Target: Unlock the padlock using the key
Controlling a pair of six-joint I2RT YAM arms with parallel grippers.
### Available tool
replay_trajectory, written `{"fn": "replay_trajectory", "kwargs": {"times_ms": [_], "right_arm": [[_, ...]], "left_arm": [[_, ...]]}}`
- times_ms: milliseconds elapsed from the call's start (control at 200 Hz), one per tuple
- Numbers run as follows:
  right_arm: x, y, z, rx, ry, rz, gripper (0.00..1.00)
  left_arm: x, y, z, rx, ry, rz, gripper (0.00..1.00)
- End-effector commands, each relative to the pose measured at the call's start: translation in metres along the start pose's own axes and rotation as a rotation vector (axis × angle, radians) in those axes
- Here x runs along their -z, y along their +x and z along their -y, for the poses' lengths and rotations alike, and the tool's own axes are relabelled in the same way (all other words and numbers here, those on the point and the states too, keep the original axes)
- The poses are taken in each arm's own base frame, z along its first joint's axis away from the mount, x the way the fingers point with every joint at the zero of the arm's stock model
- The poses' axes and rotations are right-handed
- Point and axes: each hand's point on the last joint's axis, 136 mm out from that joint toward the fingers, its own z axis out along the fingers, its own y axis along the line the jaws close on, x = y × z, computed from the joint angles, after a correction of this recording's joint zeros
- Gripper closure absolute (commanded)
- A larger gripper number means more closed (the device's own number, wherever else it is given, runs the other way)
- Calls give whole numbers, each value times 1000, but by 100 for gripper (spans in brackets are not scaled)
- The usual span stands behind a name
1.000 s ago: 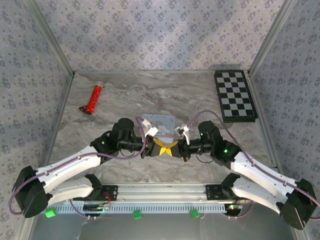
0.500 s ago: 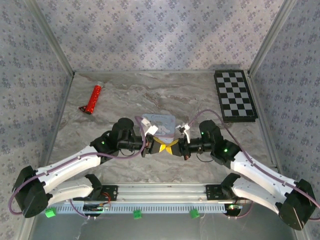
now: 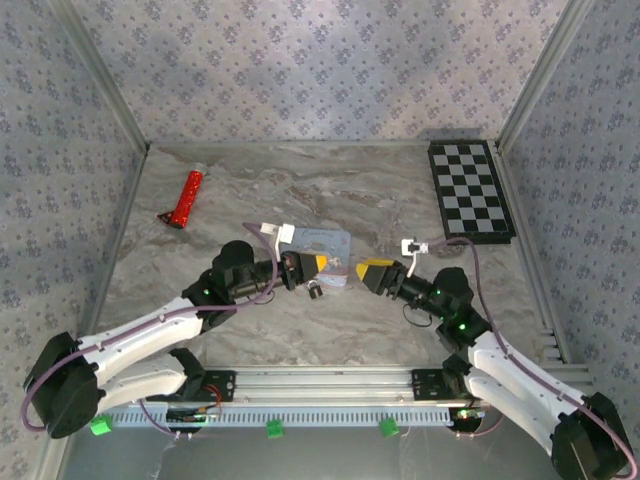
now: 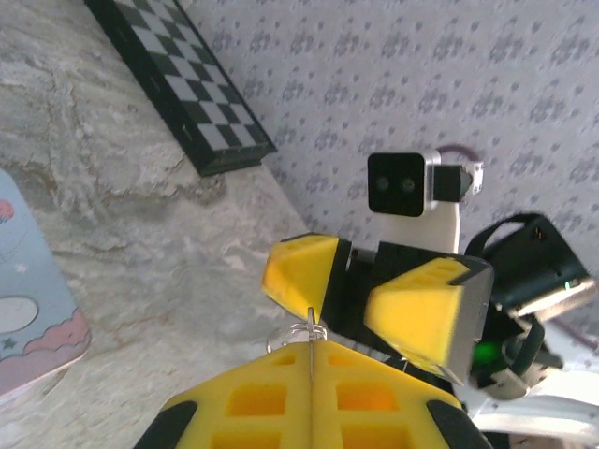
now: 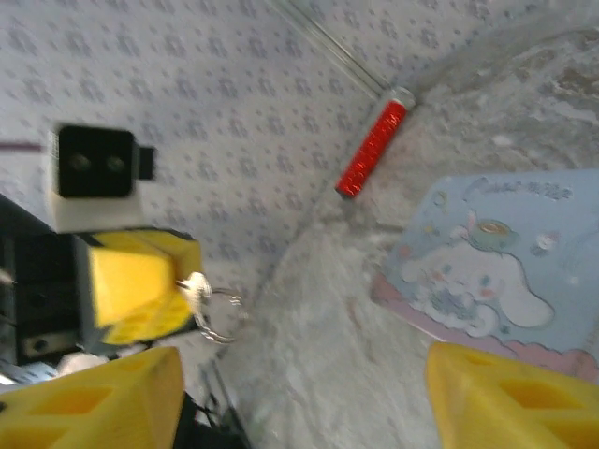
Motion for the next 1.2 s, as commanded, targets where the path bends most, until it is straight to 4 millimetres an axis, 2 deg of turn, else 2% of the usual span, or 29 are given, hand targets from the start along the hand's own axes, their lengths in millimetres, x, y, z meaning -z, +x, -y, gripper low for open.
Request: {"fn": "replay_trajectory", "kwargs": {"times_ms": [0,240,470,705,929,1064,1194], "right_arm": [[5,-29,-26,-10,-75,140,26],[-3,-28,-35,-87,-111,155,27],[-14,-19,-47,-42,-140,87,29],[-11,-9,-47,-11,-170,-19,42],[-11,-13,-63,21,-225,-56,47],[-14,-12,-70,27,-255,-93,55],[-14,-8,-69,34,-251,-110,64]], "left_arm": [[3,-23,25,46,75,95,100],[-9,-20,39,75,122,106,100],[-20,-14,44,55,137,70,100],[-18,-7,44,-18,110,-15,100],[-20,-5,50,-21,143,-46,100],[-20,-5,51,-24,145,-48,100],[-19,-5,51,-24,143,-45,100]]}}
